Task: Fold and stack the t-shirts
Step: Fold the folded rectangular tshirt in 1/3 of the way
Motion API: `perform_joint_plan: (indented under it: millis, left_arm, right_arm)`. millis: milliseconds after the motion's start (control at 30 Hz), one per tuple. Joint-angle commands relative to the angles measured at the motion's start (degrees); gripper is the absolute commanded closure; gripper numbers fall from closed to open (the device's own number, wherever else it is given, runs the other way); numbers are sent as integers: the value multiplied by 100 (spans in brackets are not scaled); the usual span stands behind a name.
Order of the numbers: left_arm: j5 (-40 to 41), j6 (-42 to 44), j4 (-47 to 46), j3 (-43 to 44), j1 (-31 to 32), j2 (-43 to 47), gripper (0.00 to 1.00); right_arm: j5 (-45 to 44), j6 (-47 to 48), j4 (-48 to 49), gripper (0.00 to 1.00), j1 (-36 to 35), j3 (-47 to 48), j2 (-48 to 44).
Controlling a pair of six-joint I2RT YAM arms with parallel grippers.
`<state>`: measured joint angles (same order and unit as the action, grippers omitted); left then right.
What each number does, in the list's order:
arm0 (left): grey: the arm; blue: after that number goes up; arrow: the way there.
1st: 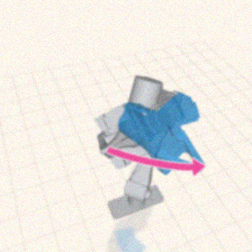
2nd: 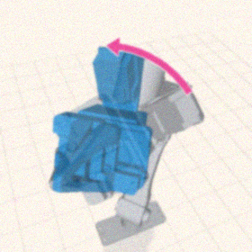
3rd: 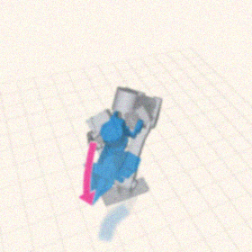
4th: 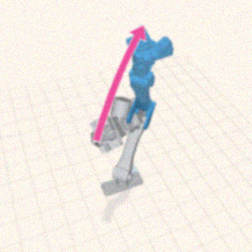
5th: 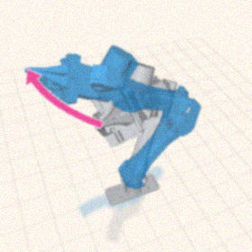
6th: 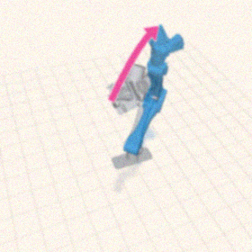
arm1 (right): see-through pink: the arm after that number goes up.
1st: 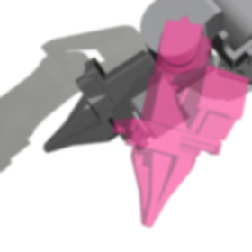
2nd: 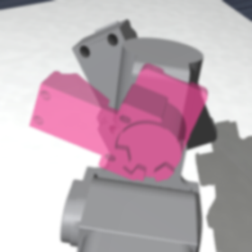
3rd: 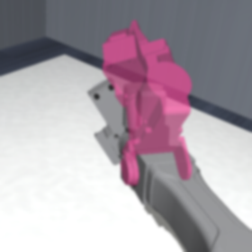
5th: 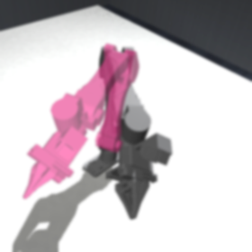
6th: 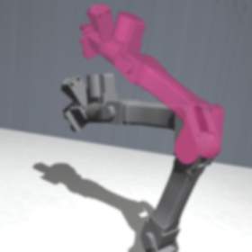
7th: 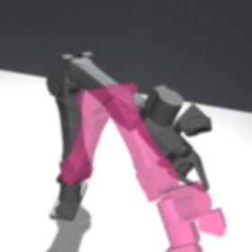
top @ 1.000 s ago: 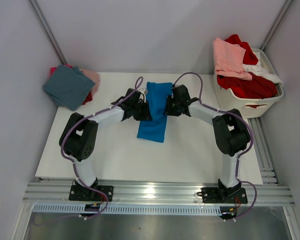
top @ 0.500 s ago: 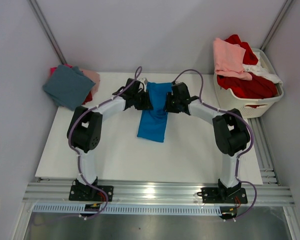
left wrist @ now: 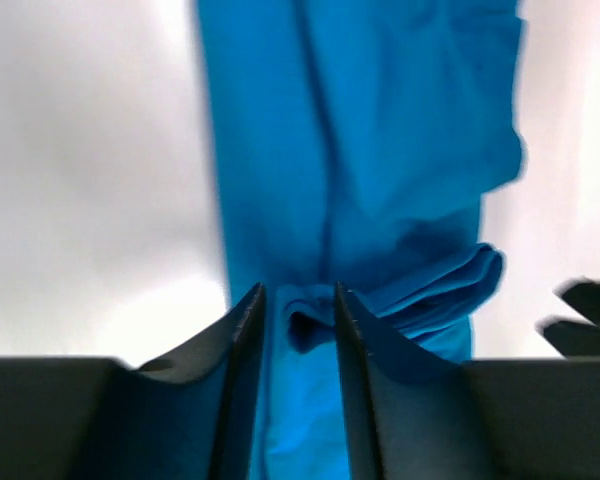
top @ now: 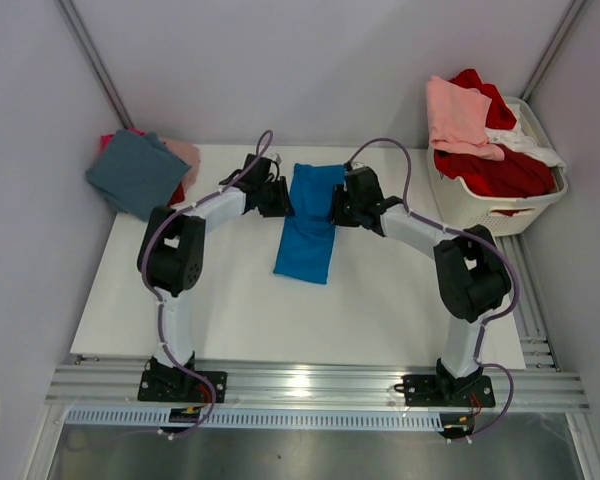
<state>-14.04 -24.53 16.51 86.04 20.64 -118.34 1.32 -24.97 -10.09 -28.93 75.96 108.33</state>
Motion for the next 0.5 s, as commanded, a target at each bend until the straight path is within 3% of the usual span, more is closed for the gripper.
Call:
perform_joint_plan:
  millis: [0, 100, 467]
  left_arm:
    - [673, -69, 88, -52, -69, 302, 60]
    - [877, -139, 28, -236, -174, 452, 52]
    - [552, -315, -737, -1335, -175, 1383, 52]
  right_arm:
    - [-62, 150, 358, 62, -130, 24, -322]
    - [-18, 133, 315, 63, -201, 129, -243]
    - [474, -175, -46, 74, -227, 1060, 855]
